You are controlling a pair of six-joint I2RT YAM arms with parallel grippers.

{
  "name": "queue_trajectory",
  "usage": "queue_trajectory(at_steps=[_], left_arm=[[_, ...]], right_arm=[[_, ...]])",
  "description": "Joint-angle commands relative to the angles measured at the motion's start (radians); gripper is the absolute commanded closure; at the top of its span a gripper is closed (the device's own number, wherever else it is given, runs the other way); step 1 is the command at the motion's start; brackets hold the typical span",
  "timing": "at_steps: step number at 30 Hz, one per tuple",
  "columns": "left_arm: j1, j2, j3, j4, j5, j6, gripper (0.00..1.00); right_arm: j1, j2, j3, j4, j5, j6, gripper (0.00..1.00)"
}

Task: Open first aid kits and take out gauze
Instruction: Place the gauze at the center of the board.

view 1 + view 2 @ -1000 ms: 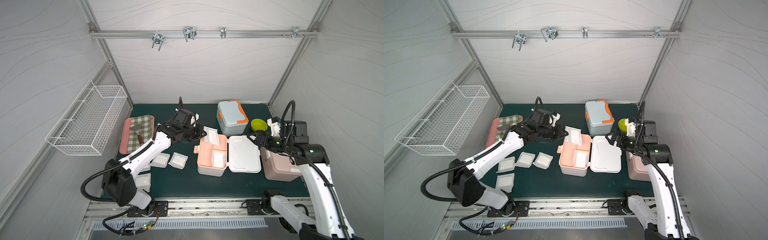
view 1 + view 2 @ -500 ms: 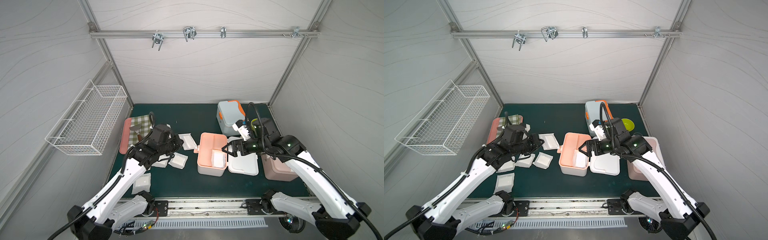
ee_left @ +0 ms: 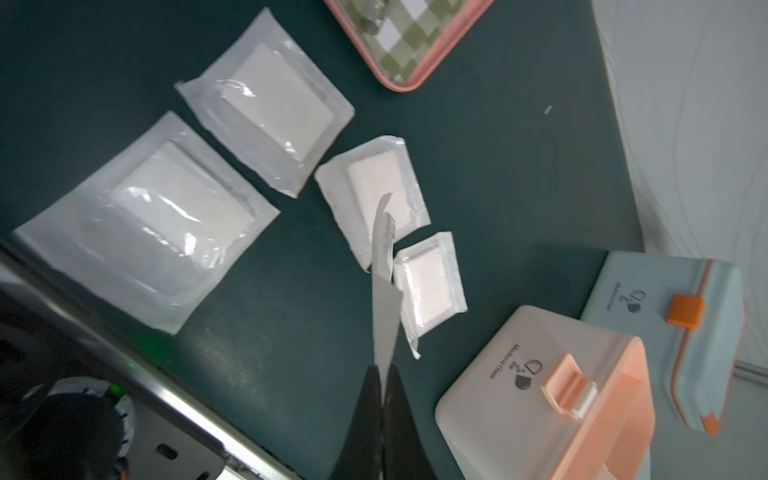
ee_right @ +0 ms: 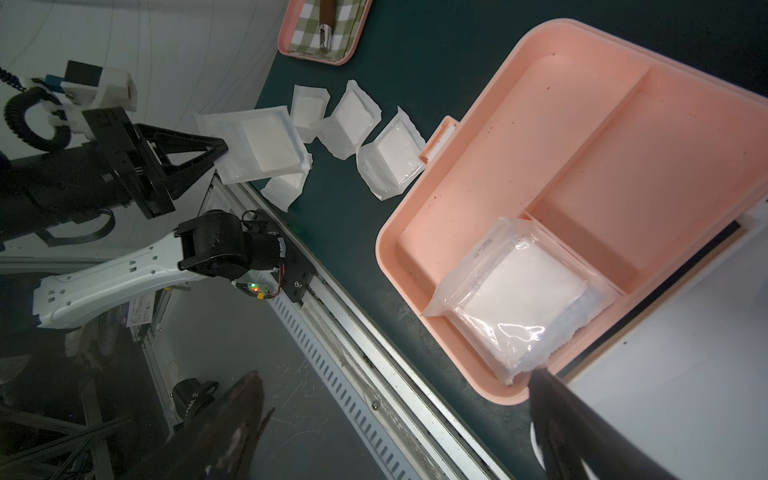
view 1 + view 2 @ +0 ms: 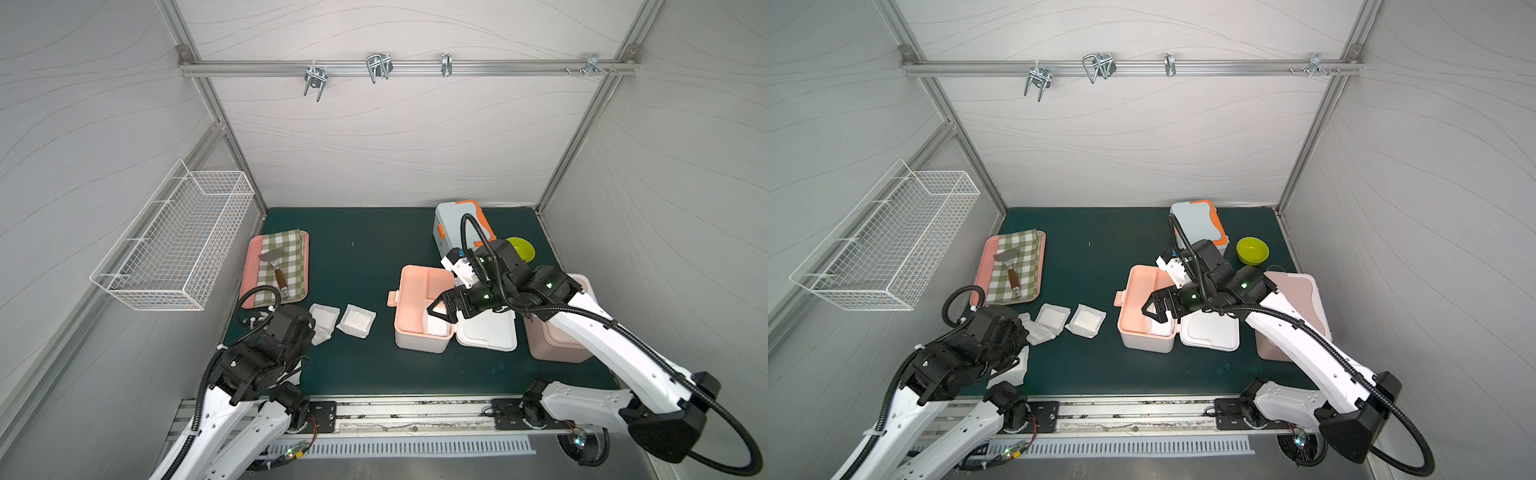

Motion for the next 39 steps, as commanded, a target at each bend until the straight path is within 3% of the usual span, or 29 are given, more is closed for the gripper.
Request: queue_trajectory(at_steps=[1,7,14,22,32,35,39], left_arm=[[0.007,-0.021,-0.024,-0.130,-0.095,-0.148,1.00],[0.006,-0.025,-0.102,-0.110,-0.112,-0.214,1.00],[0.006,-0.009,-0.216,0.103,-0.010,-0.228,1.00],[0.008,0.048,-0.301,0.236,0.028,-0.243,1.00],[0.020,0.054,-0.302,0.187,-0.004,-0.251,0.99],[0.020,0.052,-0.272,0.127,-0.001,-0.248,0.62],[0.021,0.042,-0.180,-0.014,-0.044,-0.235,0.39]], right_arm=[[0.008,0.003,0.019,-0.001,0.024,-0.023,0.01],[0.009,0.002,0.003,-0.002,0.021,-0.023,0.01],[0.009,0.013,-0.001,-0.005,0.014,-0.032,0.01],[0.010,0.004,-0.001,-0.013,0.009,-0.024,0.01],[0.013,-0.017,-0.013,-0.018,0.014,-0.008,0.01],[0.015,-0.014,-0.010,-0.018,0.011,-0.007,0.01],[0.014,-0.012,-0.002,-0.022,0.014,-0.007,0.01]])
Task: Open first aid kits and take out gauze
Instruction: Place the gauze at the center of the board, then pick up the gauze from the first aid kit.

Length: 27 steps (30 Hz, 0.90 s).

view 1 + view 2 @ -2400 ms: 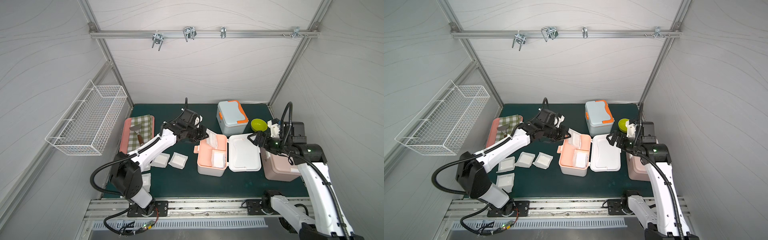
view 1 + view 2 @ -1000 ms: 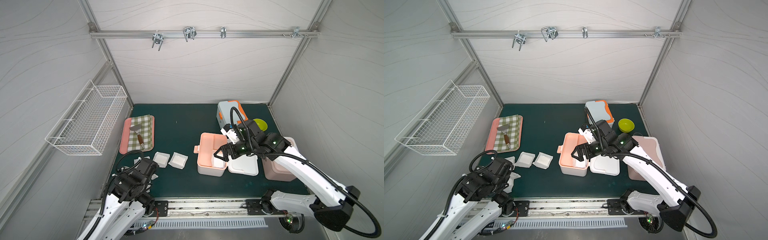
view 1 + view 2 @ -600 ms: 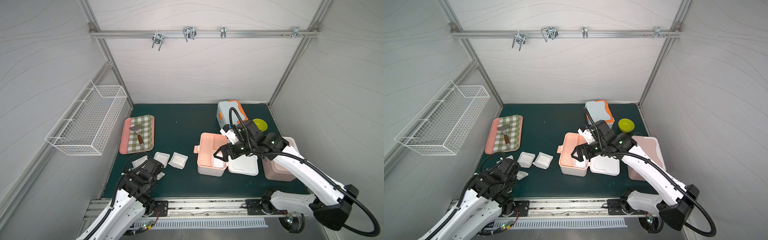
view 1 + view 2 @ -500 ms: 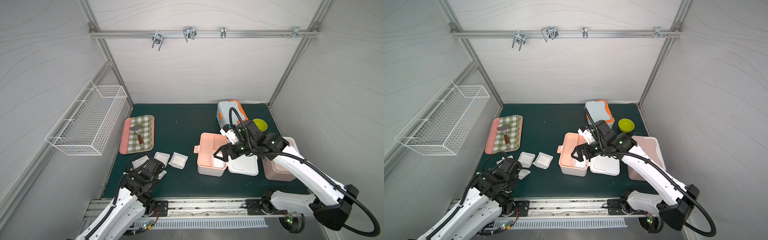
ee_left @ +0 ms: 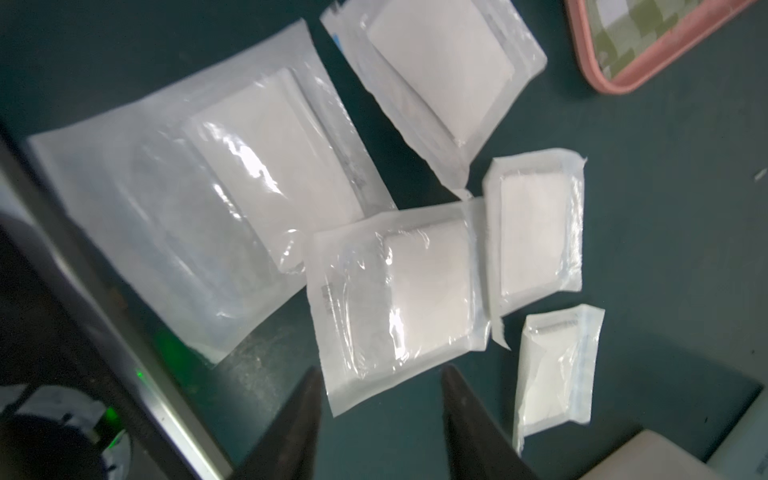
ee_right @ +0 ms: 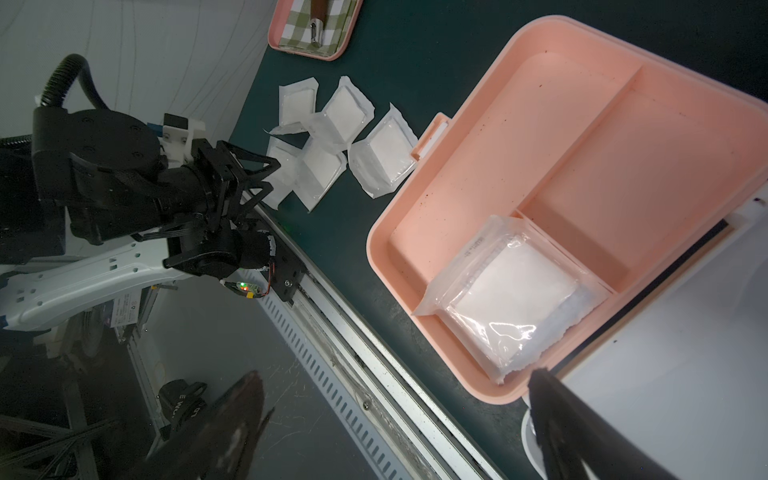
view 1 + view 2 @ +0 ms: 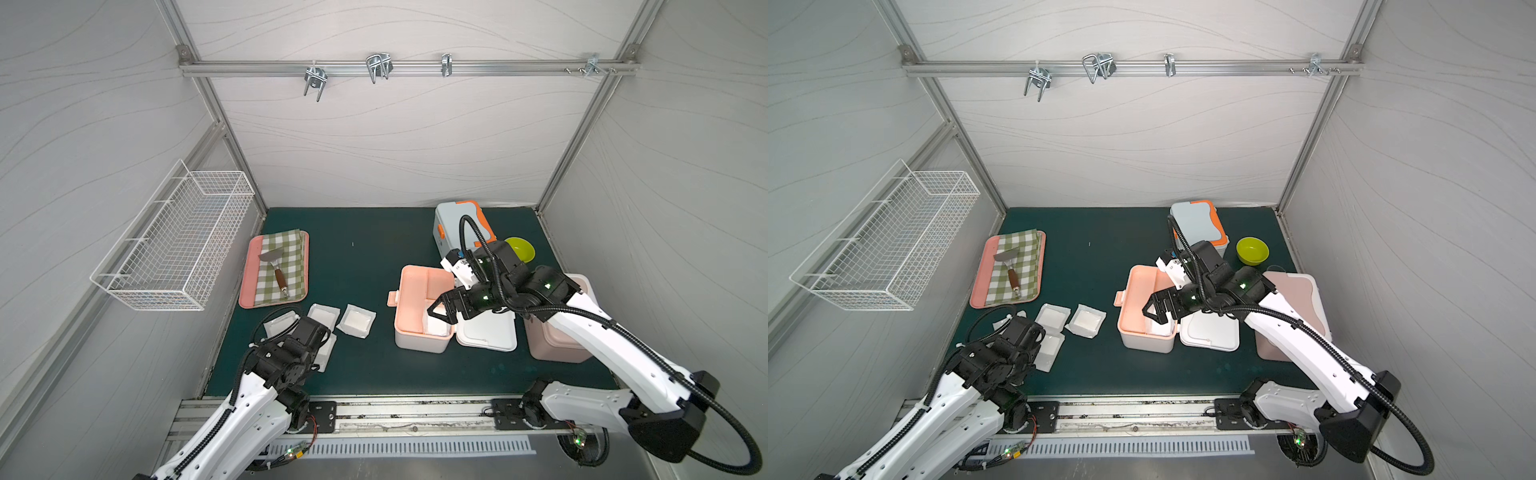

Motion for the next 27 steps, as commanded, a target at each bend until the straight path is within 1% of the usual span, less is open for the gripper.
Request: queue_trajectory(at_steps=[1,3,5,6,8,10,12,15,16,18,20,21,23,27], left_arm=[[0.005,-0.020,0.116,-0.160,-0.069,-0.011,0.31],[0.006,-0.030,0.168,-0.210,-0.098,0.016,0.15],[0.006,-0.040,0.225,-0.230,-0.124,0.064,0.03],[0.006,-0.039,0.257,-0.229,-0.135,0.100,0.01],[0.006,-0.025,0.317,-0.200,-0.145,0.195,0.01],[0.005,0.010,0.373,-0.128,-0.122,0.335,0.01],[0.004,0.054,0.413,-0.041,-0.052,0.477,0.01],[0.005,0.130,0.454,0.113,0.146,0.677,0.01],[0.005,0.153,0.464,0.155,0.217,0.718,0.01],[-0.002,0.201,0.486,0.216,0.336,0.779,0.02],[-0.034,0.253,0.514,0.248,0.393,0.817,0.06],[-0.071,0.279,0.534,0.259,0.393,0.834,0.08],[-0.158,0.340,0.582,0.255,0.356,0.860,0.09],[-0.309,0.500,0.688,0.237,0.328,0.912,0.13]], right_arm=[[0.009,-0.016,0.008,-0.020,0.001,0.004,0.01],[0.009,-0.027,0.013,-0.024,0.019,0.007,0.01],[0.010,-0.045,0.014,-0.025,0.048,0.015,0.01],[0.010,-0.057,0.015,-0.026,0.066,0.014,0.01],[0.010,-0.088,0.013,-0.031,0.121,0.025,0.01],[0.009,-0.132,0.005,-0.031,0.192,0.032,0.01],[0.009,-0.184,-0.009,-0.026,0.272,0.045,0.01],[0.008,-0.257,-0.030,-0.032,0.390,0.064,0.01],[0.007,-0.286,-0.041,-0.036,0.439,0.078,0.01],[0.005,-0.337,-0.069,-0.035,0.498,0.093,0.01],[-0.010,-0.372,-0.090,-0.048,0.535,0.114,0.01],[-0.027,-0.383,-0.103,-0.053,0.536,0.125,0.01],[-0.079,-0.387,-0.127,-0.057,0.487,0.134,0.01],[-0.242,-0.359,-0.186,-0.046,0.278,0.148,0.01]])
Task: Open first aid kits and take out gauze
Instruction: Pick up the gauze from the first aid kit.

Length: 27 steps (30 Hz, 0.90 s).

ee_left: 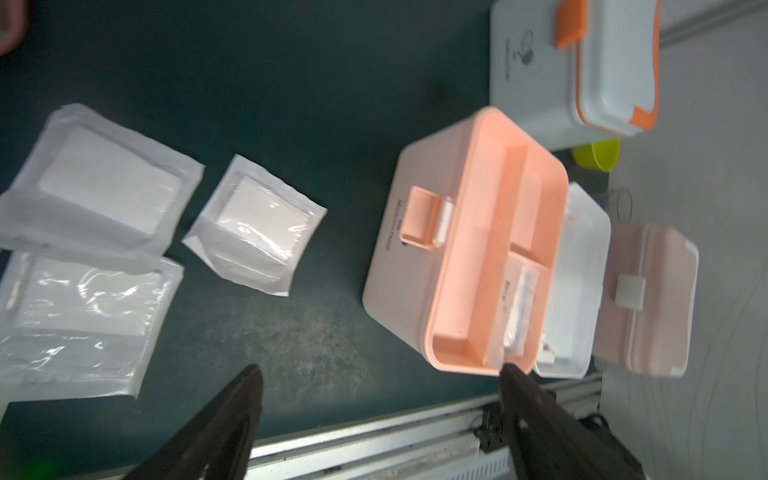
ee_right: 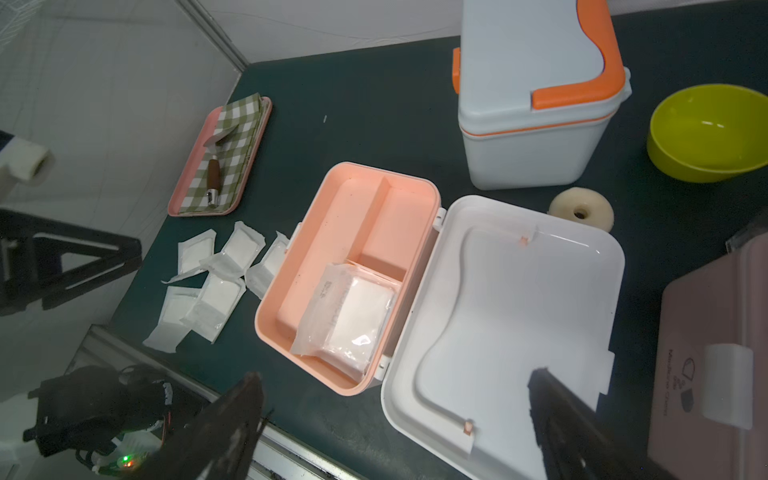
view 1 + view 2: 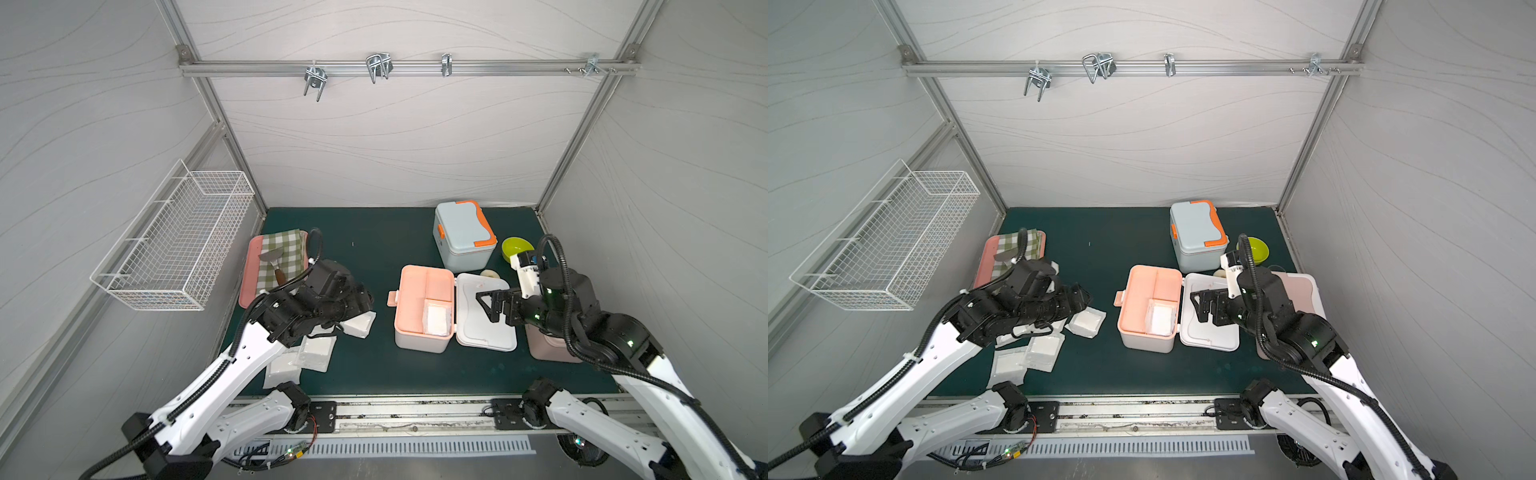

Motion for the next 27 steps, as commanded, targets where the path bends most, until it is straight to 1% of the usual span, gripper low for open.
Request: queue_trajectory(at_steps=[1,4,5,7,9,12,14,15,17,22,24,27], left_arm=[[-0.098,0.104,0.097,0.033,-0.003,0.104,0.13],[-0.158,0.210,0.155,0.043,0.006,0.132,0.17],[-0.168,0.238,0.169,0.049,0.021,0.137,0.17],[-0.182,0.300,0.198,0.068,0.055,0.148,0.24],[-0.187,0.358,0.228,0.074,0.086,0.164,0.29],[-0.187,0.445,0.274,0.069,0.108,0.187,0.42],[-0.187,0.492,0.299,0.076,0.123,0.194,0.45],[-0.187,0.517,0.311,0.081,0.138,0.198,0.49],[-0.187,0.561,0.334,0.088,0.158,0.204,0.53],[-0.187,0.652,0.384,0.076,0.181,0.217,0.67],[-0.187,0.670,0.384,0.082,0.186,0.217,0.69],[-0.187,0.690,0.384,0.088,0.194,0.216,0.75]], right_arm=[[-0.115,0.031,-0.052,-0.011,-0.169,0.035,0.01],[-0.226,0.058,-0.101,0.005,-0.314,0.040,0.01],[-0.251,0.065,-0.115,0.008,-0.344,0.041,0.01],[-0.294,0.076,-0.142,0.018,-0.403,0.045,0.01],[-0.316,0.079,-0.163,0.031,-0.451,0.039,0.01],[-0.331,0.070,-0.189,0.052,-0.484,0.035,0.02],[-0.340,0.068,-0.200,0.058,-0.507,0.027,0.04],[-0.345,0.070,-0.203,0.058,-0.522,0.023,0.07],[-0.345,0.075,-0.205,0.052,-0.548,0.016,0.13],[-0.345,0.067,-0.226,0.080,-0.613,-0.004,0.29],[-0.346,0.076,-0.230,0.081,-0.631,-0.015,0.32],[-0.345,0.088,-0.236,0.090,-0.657,-0.023,0.33]])
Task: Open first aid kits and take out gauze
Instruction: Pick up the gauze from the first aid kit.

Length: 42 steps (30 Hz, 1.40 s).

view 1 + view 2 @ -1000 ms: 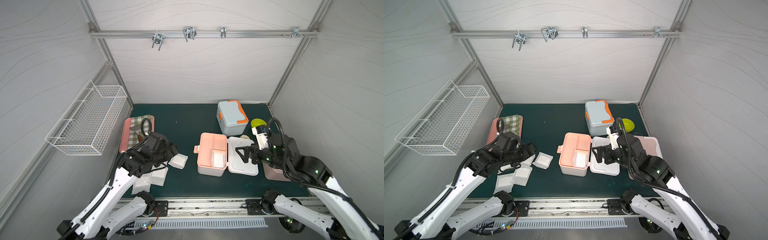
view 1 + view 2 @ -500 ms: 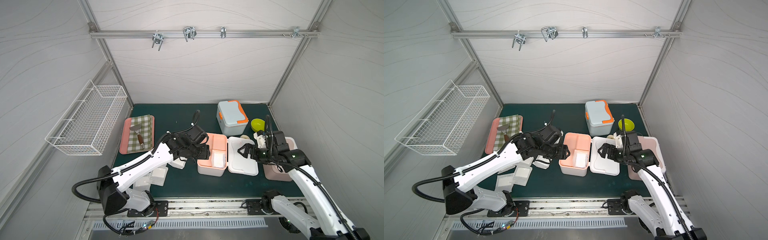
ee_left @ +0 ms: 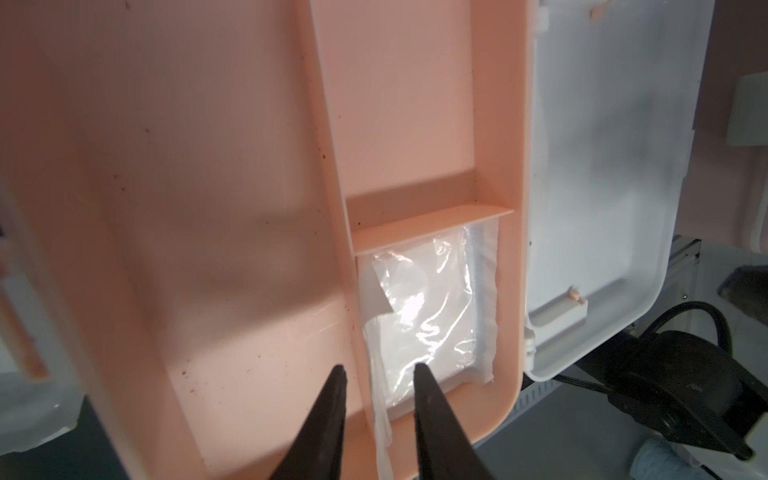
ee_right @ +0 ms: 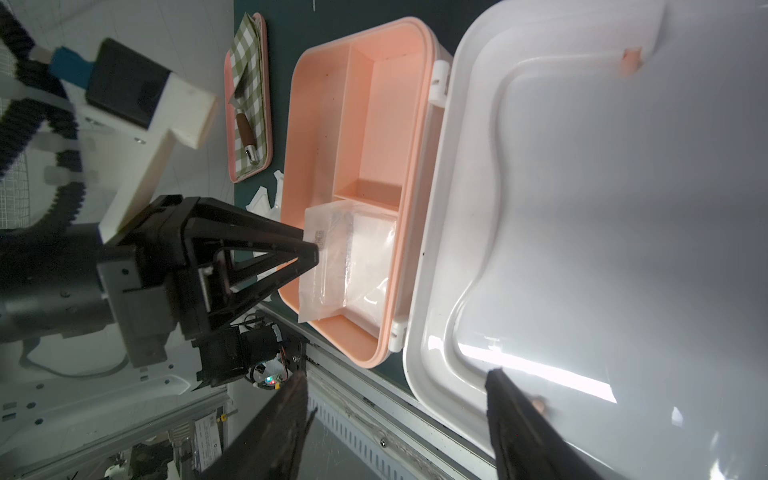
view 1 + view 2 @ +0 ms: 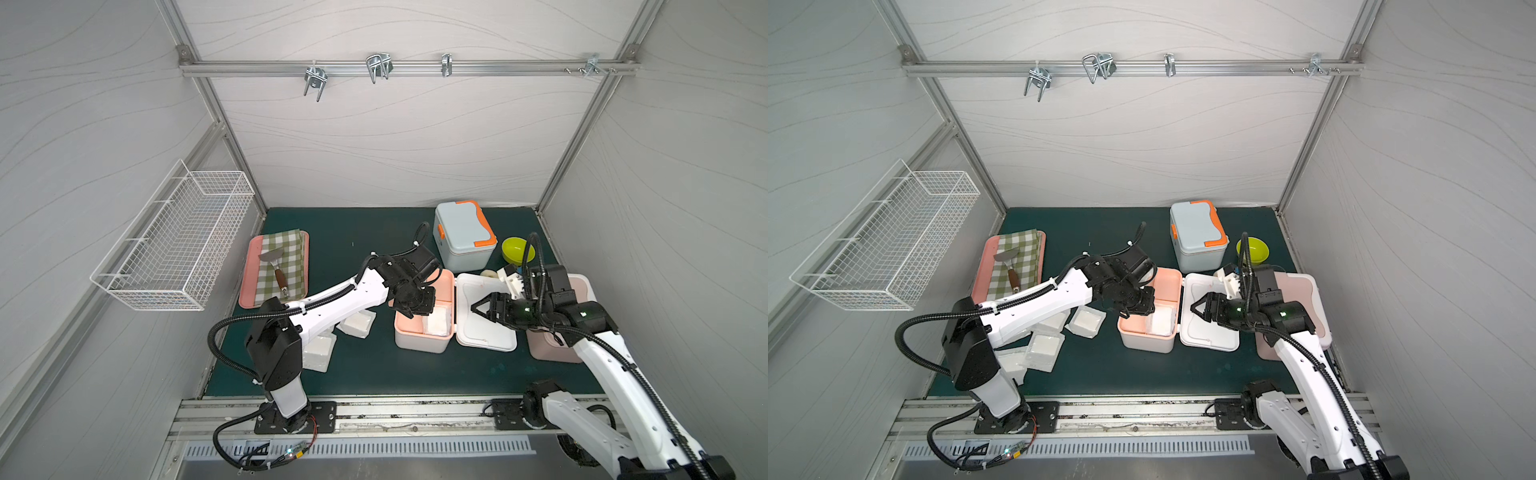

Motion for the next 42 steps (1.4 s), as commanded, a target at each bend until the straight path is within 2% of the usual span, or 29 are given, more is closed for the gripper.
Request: queue_trajectory(at_steps=[1,4,5,6,7,18,24,28,33,37,42], left_arm=[[-0.002,0.020,0.044,0.016,0.019,0.012,0.77],[-0.002,0.021,0.037,0.018,0.020,0.009,0.88],[-0.003,0.018,0.032,0.021,0.018,0.008,0.91],[-0.003,0.013,0.029,0.022,0.017,0.004,0.95],[-0.002,0.007,0.026,0.023,0.013,0.000,0.98],[0.018,-0.133,-0.013,0.088,0.034,-0.060,1.00],[0.088,-0.291,-0.125,0.181,0.076,-0.144,1.00],[0.156,-0.407,-0.210,0.189,0.060,-0.207,1.00],[0.212,-0.549,-0.321,0.115,-0.051,-0.320,1.00],[0.220,-0.610,-0.344,-0.087,-0.227,-0.469,1.00],[0.219,-0.629,-0.360,-0.299,-0.342,-0.642,1.00]], right_arm=[[-0.005,0.006,-0.008,0.024,-0.064,-0.026,0.33],[-0.005,0.013,-0.009,0.031,-0.084,-0.031,0.27],[-0.005,0.012,-0.007,0.031,-0.090,-0.031,0.21],[-0.004,0.013,-0.006,0.030,-0.096,-0.034,0.08],[-0.003,0.011,-0.003,0.029,-0.101,-0.040,0.01],[0.022,-0.026,0.077,0.005,-0.096,-0.049,0.01],[0.153,-0.012,0.143,0.015,-0.036,-0.060,0.01],[0.255,0.019,0.175,0.029,0.017,-0.057,0.01],[0.346,0.068,0.204,0.034,0.067,-0.060,0.01],[0.443,0.115,0.229,0.049,0.105,-0.070,0.01],[0.534,0.180,0.255,0.050,0.156,-0.078,0.01]])
